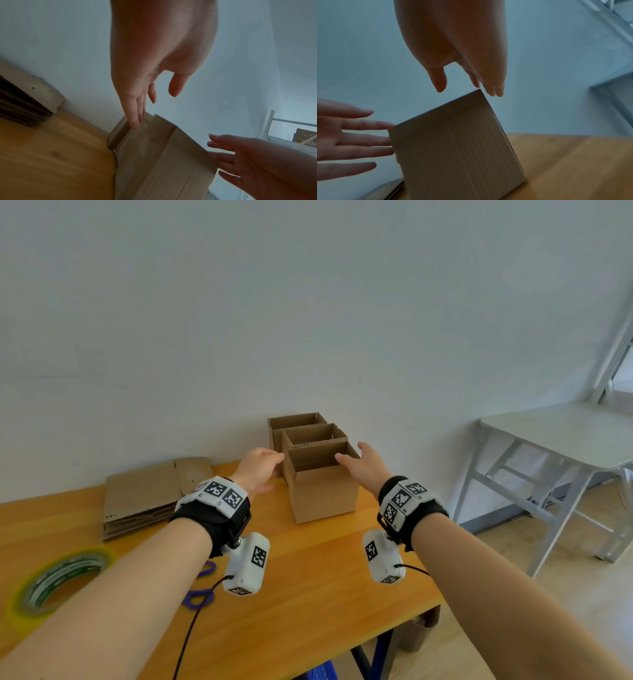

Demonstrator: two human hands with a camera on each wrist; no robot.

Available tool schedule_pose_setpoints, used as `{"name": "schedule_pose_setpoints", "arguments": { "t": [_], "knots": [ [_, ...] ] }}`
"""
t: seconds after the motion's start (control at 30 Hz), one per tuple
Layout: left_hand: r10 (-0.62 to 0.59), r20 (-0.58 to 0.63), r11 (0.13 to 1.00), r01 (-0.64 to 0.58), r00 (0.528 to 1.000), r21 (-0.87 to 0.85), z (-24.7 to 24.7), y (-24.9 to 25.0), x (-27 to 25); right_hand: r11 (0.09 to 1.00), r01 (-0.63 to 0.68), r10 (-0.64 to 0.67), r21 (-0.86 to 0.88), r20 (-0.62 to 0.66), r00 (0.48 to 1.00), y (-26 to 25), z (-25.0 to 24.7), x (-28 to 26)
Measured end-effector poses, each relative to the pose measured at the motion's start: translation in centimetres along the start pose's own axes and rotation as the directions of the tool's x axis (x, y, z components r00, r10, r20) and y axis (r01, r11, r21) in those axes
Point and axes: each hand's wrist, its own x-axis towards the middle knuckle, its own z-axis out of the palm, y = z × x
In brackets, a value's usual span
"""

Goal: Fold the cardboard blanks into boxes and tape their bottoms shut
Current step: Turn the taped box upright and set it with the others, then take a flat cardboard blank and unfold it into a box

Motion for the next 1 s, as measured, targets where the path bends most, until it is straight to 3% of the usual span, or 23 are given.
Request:
{"name": "schedule_pose_setpoints", "arguments": {
  "t": [0.2, 0.4, 0.7, 1.0],
  "knots": [
    [0.046, -0.087, 0.995, -0.037, 0.995, 0.094, -6.4, 0.8, -1.8, 0.987, 0.138, -0.136, -0.086, 0.025, 0.99, -4.7, 1.9, -1.1],
    [0.051, -0.189, 0.989, -0.024, 0.981, 0.143, -14.2, 0.7, -4.1, 0.963, 0.233, -0.209, -0.139, 0.167, 0.964, -9.6, 7.7, -1.4],
    [-0.079, -0.285, 0.97, 0.14, 0.955, 0.201, -23.0, -2.9, -4.3, 0.955, 0.185, -0.087, -0.233, 0.376, 0.922, -12.0, 18.6, -0.1],
    [-0.302, -0.316, 0.859, 0.401, 0.899, 0.319, -27.3, -7.3, 0.6, 0.933, 0.095, 0.059, -0.347, 0.409, 0.911, -10.6, 24.9, 4.7]
  ]
}}
